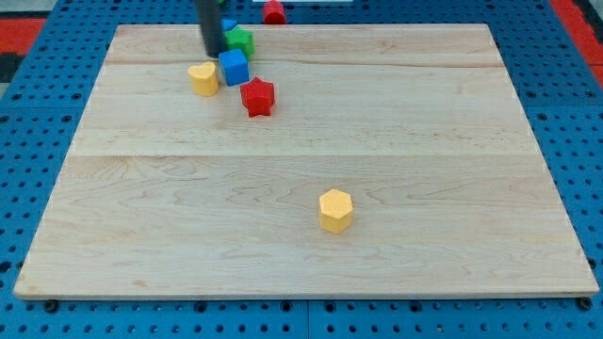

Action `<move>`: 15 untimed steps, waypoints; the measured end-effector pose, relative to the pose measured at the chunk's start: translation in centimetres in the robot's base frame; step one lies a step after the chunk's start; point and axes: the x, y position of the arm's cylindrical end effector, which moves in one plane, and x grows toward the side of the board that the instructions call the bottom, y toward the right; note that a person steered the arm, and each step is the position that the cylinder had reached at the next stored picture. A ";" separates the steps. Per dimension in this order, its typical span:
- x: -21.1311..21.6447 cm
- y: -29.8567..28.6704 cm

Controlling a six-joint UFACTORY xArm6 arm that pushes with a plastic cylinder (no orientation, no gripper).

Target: Push the yellow heart diagonal to the red star

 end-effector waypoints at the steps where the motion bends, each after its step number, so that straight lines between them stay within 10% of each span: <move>1: 5.7 -3.8; 4: 13.7 -9.6; 10: 12.2 15.4; 12: 21.3 6.9; 14: 32.5 11.3; 15: 28.0 11.4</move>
